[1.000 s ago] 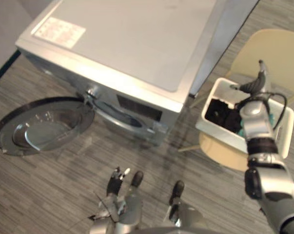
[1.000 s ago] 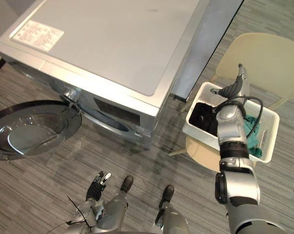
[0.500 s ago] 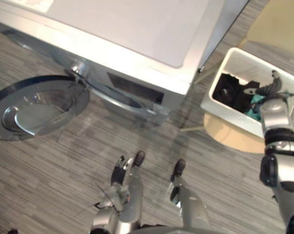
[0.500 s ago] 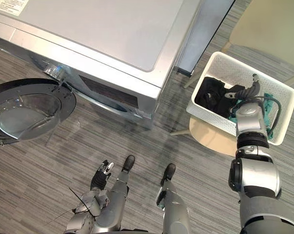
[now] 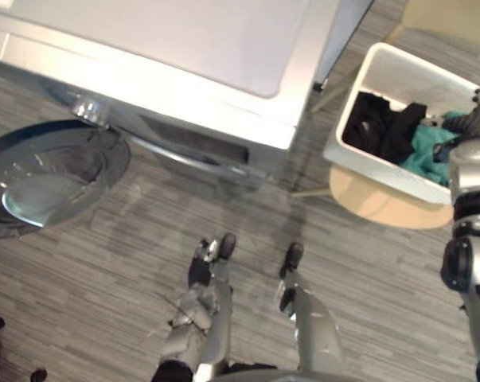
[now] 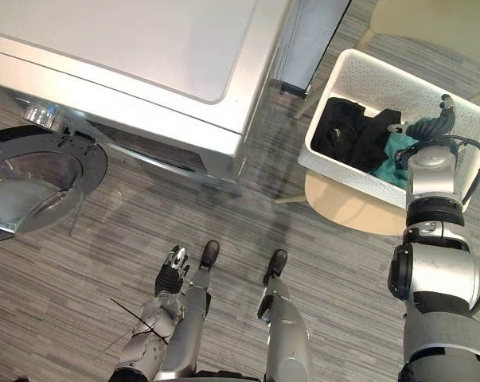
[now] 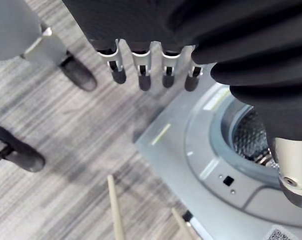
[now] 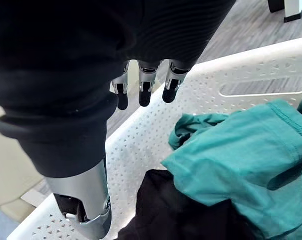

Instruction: Pick up the laundry basket with both hands and put the clothes into the washing machine.

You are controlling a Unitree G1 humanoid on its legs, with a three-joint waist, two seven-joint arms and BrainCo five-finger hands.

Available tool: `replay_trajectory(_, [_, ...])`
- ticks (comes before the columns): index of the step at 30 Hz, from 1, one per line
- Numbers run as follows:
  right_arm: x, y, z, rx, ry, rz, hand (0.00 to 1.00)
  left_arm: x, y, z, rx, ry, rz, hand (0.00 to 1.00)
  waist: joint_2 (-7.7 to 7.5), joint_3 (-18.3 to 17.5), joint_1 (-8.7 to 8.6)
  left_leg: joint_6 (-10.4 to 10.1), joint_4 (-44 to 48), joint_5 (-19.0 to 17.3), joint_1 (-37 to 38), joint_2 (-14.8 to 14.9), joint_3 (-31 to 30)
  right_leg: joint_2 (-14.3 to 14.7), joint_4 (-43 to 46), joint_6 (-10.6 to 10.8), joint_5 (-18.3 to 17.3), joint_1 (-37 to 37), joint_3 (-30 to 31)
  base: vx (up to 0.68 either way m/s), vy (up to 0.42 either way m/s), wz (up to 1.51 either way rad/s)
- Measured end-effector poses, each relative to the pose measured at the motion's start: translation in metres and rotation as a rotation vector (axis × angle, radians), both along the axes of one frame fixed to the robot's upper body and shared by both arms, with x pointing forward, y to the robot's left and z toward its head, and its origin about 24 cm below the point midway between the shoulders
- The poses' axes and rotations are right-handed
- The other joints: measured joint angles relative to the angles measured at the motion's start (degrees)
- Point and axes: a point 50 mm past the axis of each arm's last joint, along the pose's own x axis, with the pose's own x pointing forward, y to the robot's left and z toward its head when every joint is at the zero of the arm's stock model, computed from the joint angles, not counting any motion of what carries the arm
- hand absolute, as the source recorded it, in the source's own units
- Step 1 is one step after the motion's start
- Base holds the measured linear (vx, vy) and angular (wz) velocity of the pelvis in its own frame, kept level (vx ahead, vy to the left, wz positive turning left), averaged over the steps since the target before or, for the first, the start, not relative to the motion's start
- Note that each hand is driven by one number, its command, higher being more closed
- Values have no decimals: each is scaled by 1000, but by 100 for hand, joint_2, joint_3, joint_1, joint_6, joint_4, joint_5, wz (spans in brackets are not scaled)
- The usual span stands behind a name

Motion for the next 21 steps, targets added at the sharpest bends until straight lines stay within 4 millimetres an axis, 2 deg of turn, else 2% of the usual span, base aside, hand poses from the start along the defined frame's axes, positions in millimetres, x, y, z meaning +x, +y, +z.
replay_trajectory(12, [4,7,-27,-31,143,47,0,15,4,18,-47,-79,47,0,-7,12,13,-92,-181,176,-520,43,-177,10,0,-19,-9,-490,-214,12,-11,6])
replay_trajectory(16, [-6,-13,-19,-48,140,-2,0,21,1,36,-73,-160,43,0,60,67,41,-176,-191,284,-734,11,-341,-59,169,-67,-86,-662,-414,16,-12,26])
replay_trajectory(17, [-16,-29,-8,-85,136,-44,0,23,-3,45,-96,-200,42,0,92,138,109,-170,-201,320,-790,-30,-349,-171,484,-82,-268,-836,-483,-7,-11,25])
replay_trajectory(21, [-24,-42,1,-151,156,-66,0,26,-5,57,-139,-253,47,0,97,152,160,-169,-220,361,-954,-70,-381,-329,1036,-117,-550,-1221,-533,-16,-51,13])
